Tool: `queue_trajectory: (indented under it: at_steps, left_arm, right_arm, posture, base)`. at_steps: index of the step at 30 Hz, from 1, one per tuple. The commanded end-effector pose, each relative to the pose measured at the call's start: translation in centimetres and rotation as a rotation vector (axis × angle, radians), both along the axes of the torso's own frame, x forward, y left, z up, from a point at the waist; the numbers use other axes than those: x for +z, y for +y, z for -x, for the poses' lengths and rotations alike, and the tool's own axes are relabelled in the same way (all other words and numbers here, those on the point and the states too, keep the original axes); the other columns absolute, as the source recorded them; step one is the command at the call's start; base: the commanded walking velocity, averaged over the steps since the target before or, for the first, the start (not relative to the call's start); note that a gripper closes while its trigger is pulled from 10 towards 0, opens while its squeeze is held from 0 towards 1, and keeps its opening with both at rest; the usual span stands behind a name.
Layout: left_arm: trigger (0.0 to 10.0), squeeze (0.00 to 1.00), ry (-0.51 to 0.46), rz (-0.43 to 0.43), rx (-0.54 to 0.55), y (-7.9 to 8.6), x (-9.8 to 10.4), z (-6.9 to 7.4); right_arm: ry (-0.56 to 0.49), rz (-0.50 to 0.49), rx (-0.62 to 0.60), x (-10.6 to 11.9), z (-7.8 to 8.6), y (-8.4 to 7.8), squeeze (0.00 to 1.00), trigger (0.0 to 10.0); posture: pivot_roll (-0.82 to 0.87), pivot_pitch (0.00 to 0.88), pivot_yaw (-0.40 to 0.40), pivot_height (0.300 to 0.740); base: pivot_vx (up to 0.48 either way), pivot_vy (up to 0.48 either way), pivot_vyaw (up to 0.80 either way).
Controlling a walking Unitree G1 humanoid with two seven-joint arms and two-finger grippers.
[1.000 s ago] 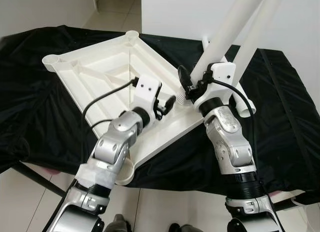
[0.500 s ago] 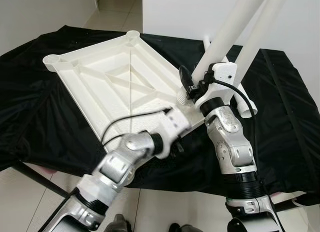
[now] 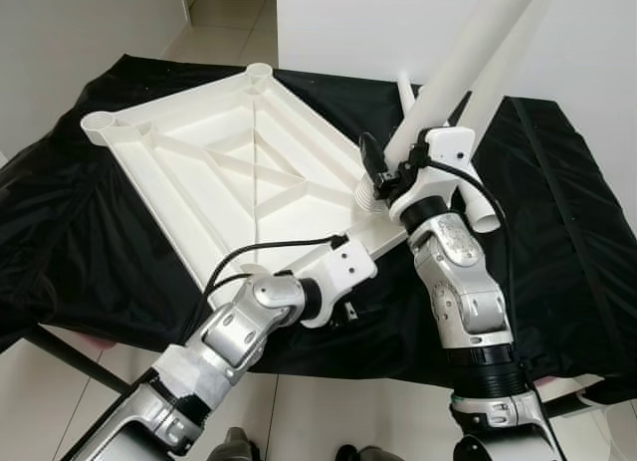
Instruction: Building children table
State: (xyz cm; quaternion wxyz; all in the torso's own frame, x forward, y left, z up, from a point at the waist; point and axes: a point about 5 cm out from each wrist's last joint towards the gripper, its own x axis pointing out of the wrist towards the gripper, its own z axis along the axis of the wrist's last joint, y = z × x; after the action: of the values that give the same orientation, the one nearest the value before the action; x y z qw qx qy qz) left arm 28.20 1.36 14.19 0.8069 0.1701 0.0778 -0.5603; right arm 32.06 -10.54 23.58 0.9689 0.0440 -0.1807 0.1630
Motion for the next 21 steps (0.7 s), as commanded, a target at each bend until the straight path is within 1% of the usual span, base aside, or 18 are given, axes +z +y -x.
queue_trajectory:
  at_steps: [1,3,4,6,7,9,10,12,13,14,15,17,19,20,21]
  left_arm:
    - [10.0,0.00,-0.043,0.008,0.146,0.5,0.1,-0.9]
    - [10.0,0.00,-0.047,0.017,0.149,0.6,0.4,-1.1]
    - [10.0,0.00,-0.047,-0.025,0.201,1.2,0.0,-1.8]
    - [10.0,0.00,-0.047,-0.025,0.201,1.2,0.0,-1.8]
    - [10.0,0.00,-0.047,-0.061,0.237,1.6,-0.4,-2.3]
    - [10.0,0.00,-0.047,-0.061,0.237,1.6,-0.4,-2.3]
    - [10.0,0.00,-0.047,-0.097,0.283,2.1,-0.8,-2.8]
    - [10.0,0.00,-0.047,-0.097,0.283,2.1,-0.8,-2.8]
    - [10.0,0.00,-0.050,-0.146,0.371,4.0,-1.1,-3.7]
    - [10.0,0.00,-0.050,-0.146,0.371,4.0,-1.1,-3.7]
    - [10.0,0.00,-0.049,-0.165,0.403,4.9,-1.2,-4.1]
    - [10.0,0.00,-0.049,-0.165,0.403,4.9,-1.2,-4.1]
    - [10.0,0.00,-0.054,-0.200,0.443,6.5,-1.3,-4.5]
    - [10.0,0.00,-0.054,-0.200,0.443,6.5,-1.3,-4.5]
    - [10.0,0.00,-0.052,-0.214,0.463,7.4,-1.3,-4.5]
  right_arm:
    - [-0.012,0.001,0.006,0.3,0.2,0.1,0.00,10.0]
    - [-0.013,0.000,0.007,0.3,0.2,0.1,0.00,10.0]
    - [-0.013,0.000,0.009,0.3,0.2,0.2,0.00,10.0]
    - [-0.013,0.000,0.009,0.3,0.2,0.2,0.00,10.0]
    - [-0.014,0.000,0.011,0.4,0.2,0.2,0.00,10.0]
    - [-0.014,0.000,0.011,0.4,0.2,0.2,0.00,10.0]
    - [-0.015,0.000,0.012,0.4,0.2,0.3,0.00,10.0]
    - [-0.015,0.000,0.012,0.4,0.2,0.3,0.00,10.0]
    - [-0.015,0.000,0.015,0.4,0.3,0.3,0.00,10.0]
    - [-0.015,0.000,0.015,0.4,0.3,0.3,0.00,10.0]
    - [-0.016,0.000,0.017,0.4,0.3,0.4,0.00,10.0]
    - [-0.016,0.000,0.017,0.4,0.3,0.4,0.00,10.0]
    - [-0.018,0.001,0.019,0.4,0.3,0.5,0.00,10.0]
    - [-0.018,0.001,0.019,0.4,0.3,0.5,0.00,10.0]
    - [-0.018,0.001,0.019,0.5,0.3,0.4,0.00,10.0]
  posture:
    - [0.10,0.052,-0.010,0.740]
    - [0.10,0.050,-0.010,0.740]
    - [0.10,0.045,-0.009,0.740]
    - [0.10,0.045,-0.009,0.740]
    - [0.10,0.045,-0.009,0.740]
    - [0.10,0.045,-0.009,0.740]
    - [0.10,0.042,-0.009,0.740]
    - [0.10,0.042,-0.009,0.740]
    - [0.10,0.037,-0.010,0.740]
    - [0.10,0.037,-0.010,0.740]
    - [0.10,0.037,-0.010,0.740]
    - [0.10,0.037,-0.010,0.740]
    - [0.10,0.032,-0.011,0.740]
    - [0.10,0.032,-0.011,0.740]
    - [0.10,0.031,-0.011,0.740]
  base:
    - [0.000,0.000,0.00]
    - [0.000,0.000,0.00]
    - [0.000,0.000,0.00]
    - [0.000,0.000,0.00]
    - [0.000,0.000,0.00]
    - [0.000,0.000,0.00]
    - [0.000,0.000,0.00]
    - [0.000,0.000,0.00]
    - [0.000,0.000,0.00]
    - [0.000,0.000,0.00]
    - [0.000,0.000,0.00]
    - [0.000,0.000,0.00]
    - [0.000,0.000,0.00]
    - [0.000,0.000,0.00]
    - [0.000,0.000,0.00]
